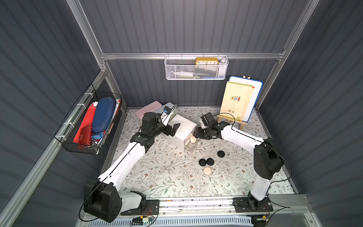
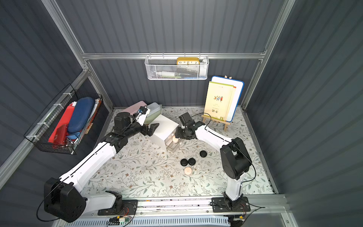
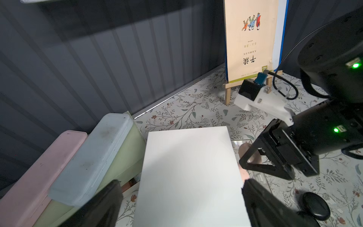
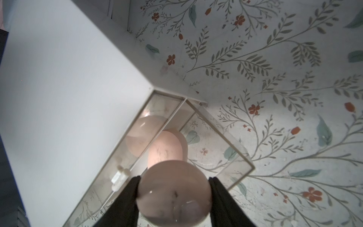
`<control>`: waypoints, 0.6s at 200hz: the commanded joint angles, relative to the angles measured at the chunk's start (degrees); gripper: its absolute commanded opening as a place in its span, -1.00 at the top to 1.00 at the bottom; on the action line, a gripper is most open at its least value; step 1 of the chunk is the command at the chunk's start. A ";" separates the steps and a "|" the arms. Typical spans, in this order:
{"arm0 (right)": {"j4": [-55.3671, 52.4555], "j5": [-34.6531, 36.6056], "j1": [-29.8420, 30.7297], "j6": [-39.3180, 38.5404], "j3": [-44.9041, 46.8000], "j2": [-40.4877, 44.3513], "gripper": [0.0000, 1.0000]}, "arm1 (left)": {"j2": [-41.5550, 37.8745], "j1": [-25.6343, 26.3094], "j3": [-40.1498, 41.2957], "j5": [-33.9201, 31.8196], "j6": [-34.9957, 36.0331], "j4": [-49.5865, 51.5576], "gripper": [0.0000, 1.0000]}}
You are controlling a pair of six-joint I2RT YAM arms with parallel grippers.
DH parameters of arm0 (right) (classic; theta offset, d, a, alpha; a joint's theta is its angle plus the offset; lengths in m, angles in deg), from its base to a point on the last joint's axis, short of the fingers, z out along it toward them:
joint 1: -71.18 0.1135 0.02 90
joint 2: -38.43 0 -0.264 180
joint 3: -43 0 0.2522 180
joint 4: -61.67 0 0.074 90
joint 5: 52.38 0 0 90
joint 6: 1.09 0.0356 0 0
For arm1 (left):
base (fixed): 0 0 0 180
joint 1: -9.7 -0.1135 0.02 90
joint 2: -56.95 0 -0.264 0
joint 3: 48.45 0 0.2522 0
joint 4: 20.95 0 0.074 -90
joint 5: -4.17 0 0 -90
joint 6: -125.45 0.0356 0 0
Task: Put the bluetooth earphones in the drawer according to color
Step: Place the bluetooth earphone in the drawer.
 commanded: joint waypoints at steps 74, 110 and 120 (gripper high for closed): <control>-3.03 1.72 0.34 -0.14 -1.71 0.17 -0.35 | -0.23 -0.46 0.44 0.85 -0.64 -0.44 -0.99; -2.86 2.91 0.26 -0.57 -0.32 2.55 -0.35 | -0.01 -0.47 0.25 1.31 -0.68 -0.50 -0.99; -3.11 3.22 0.29 -0.77 0.12 3.50 -0.35 | -0.08 -0.45 0.24 1.46 -0.57 -0.59 -0.99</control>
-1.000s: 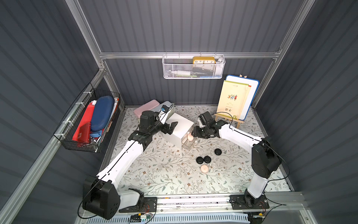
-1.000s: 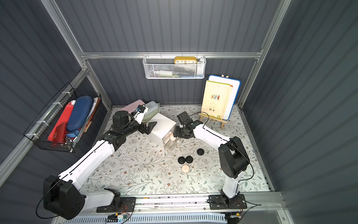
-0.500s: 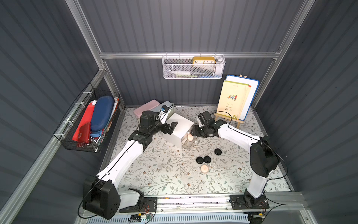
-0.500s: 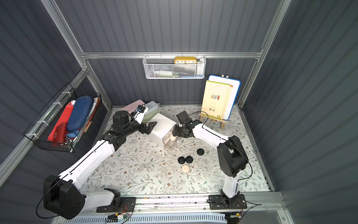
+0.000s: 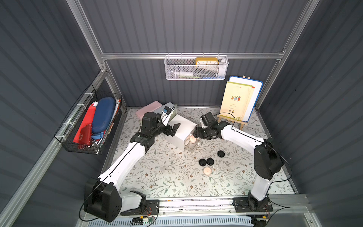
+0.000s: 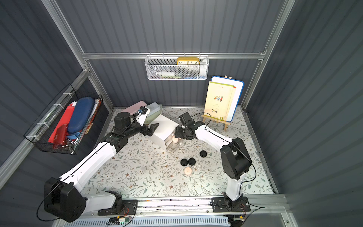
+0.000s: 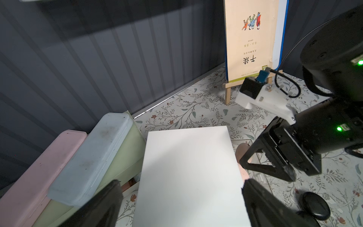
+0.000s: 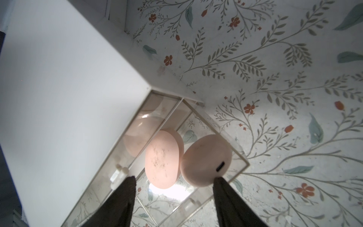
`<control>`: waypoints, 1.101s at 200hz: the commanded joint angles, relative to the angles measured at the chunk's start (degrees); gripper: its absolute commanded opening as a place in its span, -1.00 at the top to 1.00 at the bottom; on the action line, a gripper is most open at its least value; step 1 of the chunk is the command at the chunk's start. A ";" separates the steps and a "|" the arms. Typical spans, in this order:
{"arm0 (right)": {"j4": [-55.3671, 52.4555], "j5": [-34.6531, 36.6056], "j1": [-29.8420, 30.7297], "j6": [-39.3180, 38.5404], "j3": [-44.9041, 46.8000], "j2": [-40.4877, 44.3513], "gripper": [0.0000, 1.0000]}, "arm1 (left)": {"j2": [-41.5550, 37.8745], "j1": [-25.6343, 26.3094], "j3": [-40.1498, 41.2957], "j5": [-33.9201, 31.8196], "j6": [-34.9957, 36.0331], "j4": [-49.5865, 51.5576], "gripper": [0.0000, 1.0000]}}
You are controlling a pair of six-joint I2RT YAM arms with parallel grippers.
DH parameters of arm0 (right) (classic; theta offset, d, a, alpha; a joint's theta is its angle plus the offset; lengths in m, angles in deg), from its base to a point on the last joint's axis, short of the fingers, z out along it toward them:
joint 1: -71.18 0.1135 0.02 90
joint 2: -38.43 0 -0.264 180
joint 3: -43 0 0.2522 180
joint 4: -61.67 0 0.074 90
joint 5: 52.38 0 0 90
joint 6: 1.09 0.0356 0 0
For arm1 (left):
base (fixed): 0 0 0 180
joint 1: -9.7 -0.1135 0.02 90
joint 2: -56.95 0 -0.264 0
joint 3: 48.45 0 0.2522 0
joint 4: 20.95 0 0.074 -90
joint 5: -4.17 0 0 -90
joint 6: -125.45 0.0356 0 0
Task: Put the bluetooth earphones in the drawer according to color
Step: Place the bluetooth earphone in the drawer.
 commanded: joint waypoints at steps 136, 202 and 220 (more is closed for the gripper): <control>0.06 2.88 -0.19 -1.17 3.45 4.28 1.00 | -1.26 -0.45 0.22 2.27 -0.67 -0.83 -0.99; -1.33 2.33 -0.74 -1.32 1.01 -0.01 1.00 | -1.18 -0.47 0.24 1.90 -0.67 -0.83 -0.99; -1.49 2.17 -0.92 -1.28 0.71 -0.91 1.00 | -0.96 -0.45 0.24 1.85 -0.55 -0.75 -0.99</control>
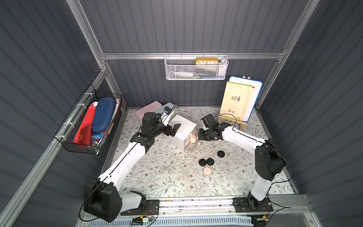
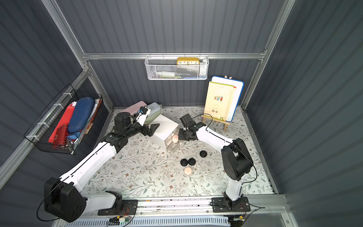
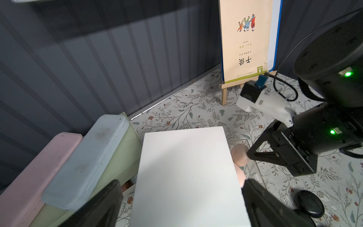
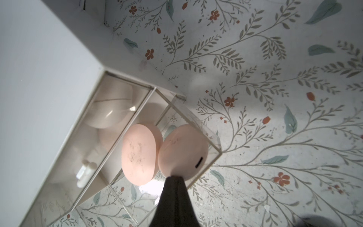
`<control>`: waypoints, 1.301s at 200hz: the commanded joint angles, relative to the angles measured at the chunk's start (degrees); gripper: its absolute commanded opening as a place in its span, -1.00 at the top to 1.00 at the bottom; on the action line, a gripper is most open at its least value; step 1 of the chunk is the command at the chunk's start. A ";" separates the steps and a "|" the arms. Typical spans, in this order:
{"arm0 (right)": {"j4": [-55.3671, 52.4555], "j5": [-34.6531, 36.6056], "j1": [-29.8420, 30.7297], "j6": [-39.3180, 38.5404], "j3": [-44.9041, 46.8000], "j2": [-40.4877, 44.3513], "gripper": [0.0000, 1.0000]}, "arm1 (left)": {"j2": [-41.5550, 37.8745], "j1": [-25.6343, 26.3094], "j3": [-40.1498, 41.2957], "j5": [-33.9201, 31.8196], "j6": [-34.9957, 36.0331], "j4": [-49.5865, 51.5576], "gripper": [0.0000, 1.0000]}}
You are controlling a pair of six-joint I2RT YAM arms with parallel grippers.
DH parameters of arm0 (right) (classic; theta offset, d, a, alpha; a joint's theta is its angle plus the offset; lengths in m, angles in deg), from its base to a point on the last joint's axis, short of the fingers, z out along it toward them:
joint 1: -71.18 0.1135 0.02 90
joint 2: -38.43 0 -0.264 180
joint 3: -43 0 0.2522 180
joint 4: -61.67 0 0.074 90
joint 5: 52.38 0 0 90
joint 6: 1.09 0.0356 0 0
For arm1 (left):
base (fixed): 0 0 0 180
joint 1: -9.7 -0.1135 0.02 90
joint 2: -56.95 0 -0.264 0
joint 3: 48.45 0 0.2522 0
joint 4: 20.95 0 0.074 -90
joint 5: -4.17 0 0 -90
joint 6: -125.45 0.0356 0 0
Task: Put the bluetooth earphones in the drawer according to color
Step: Place the bluetooth earphone in the drawer, then pick up the Bluetooth earphone from the center of the board.
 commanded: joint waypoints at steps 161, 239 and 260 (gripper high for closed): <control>-12.78 4.02 4.00 -3.94 14.65 18.49 0.39 | -3.66 3.85 -0.47 -0.93 1.82 2.19 -0.99; -18.34 8.26 13.17 -1.17 21.94 21.76 -0.43 | -8.86 10.74 2.22 -6.11 -1.21 7.88 -0.99; -18.43 8.78 15.65 0.10 23.29 21.24 -0.49 | -9.95 11.62 3.76 -6.99 -1.74 7.81 -0.99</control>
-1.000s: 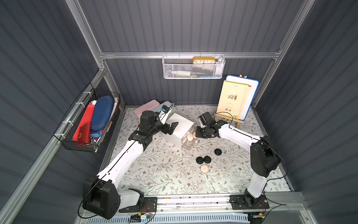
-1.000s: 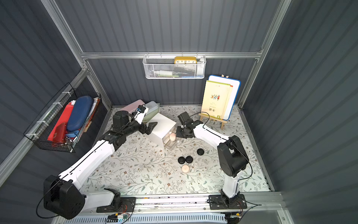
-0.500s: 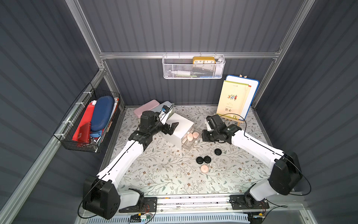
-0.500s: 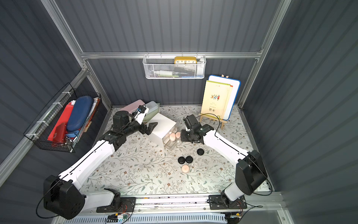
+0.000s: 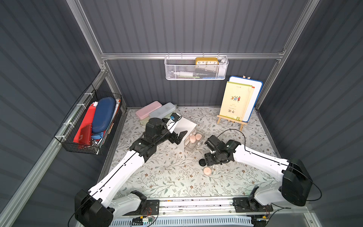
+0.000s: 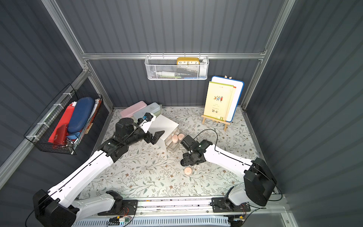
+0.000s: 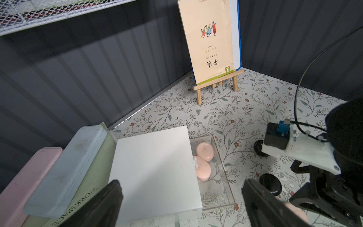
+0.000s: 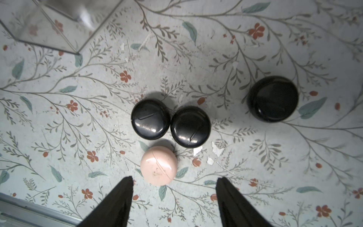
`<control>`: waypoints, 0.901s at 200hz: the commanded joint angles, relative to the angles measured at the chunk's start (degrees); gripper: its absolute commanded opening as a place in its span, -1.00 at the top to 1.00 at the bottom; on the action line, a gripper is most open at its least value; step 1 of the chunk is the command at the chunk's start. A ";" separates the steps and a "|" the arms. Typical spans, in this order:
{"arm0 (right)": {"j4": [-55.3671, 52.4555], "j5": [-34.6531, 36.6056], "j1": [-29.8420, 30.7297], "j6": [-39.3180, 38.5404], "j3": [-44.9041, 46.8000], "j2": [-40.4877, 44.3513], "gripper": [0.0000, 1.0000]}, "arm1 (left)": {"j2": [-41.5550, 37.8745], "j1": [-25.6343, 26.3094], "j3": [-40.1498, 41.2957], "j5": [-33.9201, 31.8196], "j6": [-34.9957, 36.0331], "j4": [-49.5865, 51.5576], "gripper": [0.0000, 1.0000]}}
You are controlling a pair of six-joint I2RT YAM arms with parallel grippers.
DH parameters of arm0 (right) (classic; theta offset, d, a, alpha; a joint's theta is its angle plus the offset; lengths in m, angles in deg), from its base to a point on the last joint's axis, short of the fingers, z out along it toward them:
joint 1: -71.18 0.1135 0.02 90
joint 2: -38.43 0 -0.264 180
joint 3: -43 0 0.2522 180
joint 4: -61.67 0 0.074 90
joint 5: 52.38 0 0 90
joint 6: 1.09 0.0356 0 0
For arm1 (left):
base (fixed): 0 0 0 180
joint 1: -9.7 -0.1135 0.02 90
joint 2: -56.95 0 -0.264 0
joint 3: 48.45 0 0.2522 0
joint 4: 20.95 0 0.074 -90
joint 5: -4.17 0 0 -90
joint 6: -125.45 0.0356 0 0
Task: Put the bluetooth earphones in the drawer according to color
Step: Pick up the Bluetooth earphone from the center of the board.
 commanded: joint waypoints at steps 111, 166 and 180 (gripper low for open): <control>4.79 -3.08 5.22 4.94 2.92 -7.73 -0.56 | -2.49 2.97 8.28 -5.97 -0.50 0.55 -0.99; 2.74 -2.16 5.31 6.25 0.92 -12.65 -0.43 | -0.92 2.97 8.58 -7.35 0.02 0.99 -0.99; 2.88 -2.16 5.31 6.54 1.05 -13.16 -0.36 | -0.95 2.96 8.24 -7.39 0.07 0.60 -0.99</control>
